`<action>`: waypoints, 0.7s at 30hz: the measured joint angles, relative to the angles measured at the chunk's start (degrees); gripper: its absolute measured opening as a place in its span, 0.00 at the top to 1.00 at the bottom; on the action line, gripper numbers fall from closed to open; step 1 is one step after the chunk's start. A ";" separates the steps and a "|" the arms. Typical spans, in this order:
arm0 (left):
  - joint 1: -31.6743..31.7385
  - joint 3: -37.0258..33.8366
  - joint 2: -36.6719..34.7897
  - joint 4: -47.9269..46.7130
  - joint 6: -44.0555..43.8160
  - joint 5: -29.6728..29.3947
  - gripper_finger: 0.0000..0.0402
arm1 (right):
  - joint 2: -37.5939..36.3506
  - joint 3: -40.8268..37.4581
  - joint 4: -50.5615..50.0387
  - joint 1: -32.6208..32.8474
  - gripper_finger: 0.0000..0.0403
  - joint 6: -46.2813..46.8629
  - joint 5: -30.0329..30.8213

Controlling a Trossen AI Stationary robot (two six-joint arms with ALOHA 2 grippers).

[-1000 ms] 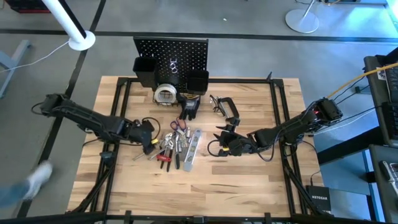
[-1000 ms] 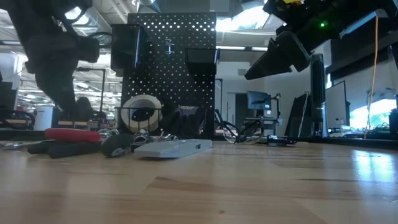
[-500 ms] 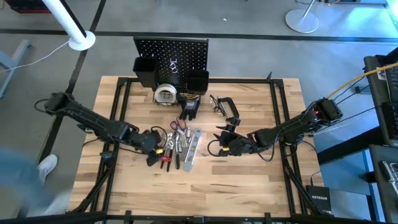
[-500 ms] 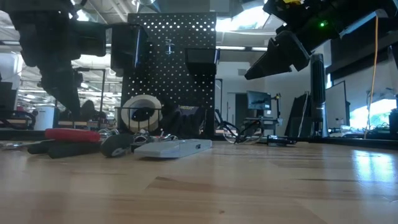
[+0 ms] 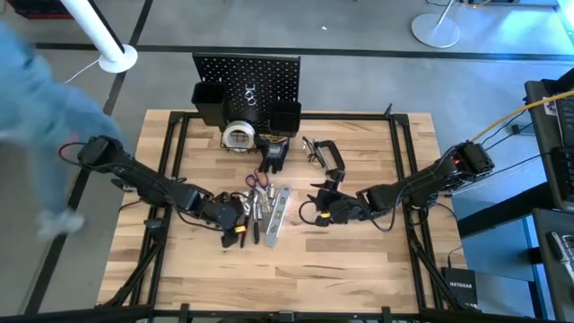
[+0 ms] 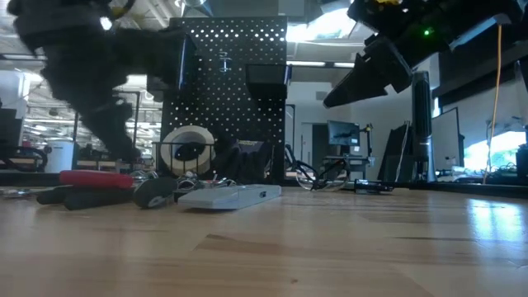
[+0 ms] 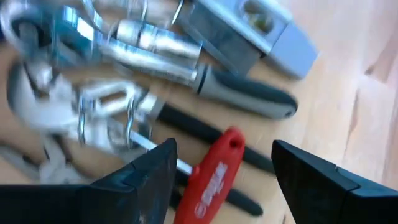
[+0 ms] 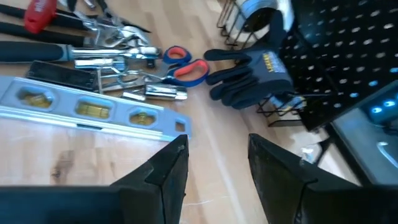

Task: Hang tools onto peg board
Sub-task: Put the extension bar into the right black bin on the pegboard

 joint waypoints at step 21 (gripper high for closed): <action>11.25 7.37 12.89 15.91 20.99 -5.75 0.38 | 0.00 -0.02 1.98 -7.75 0.58 0.04 -13.20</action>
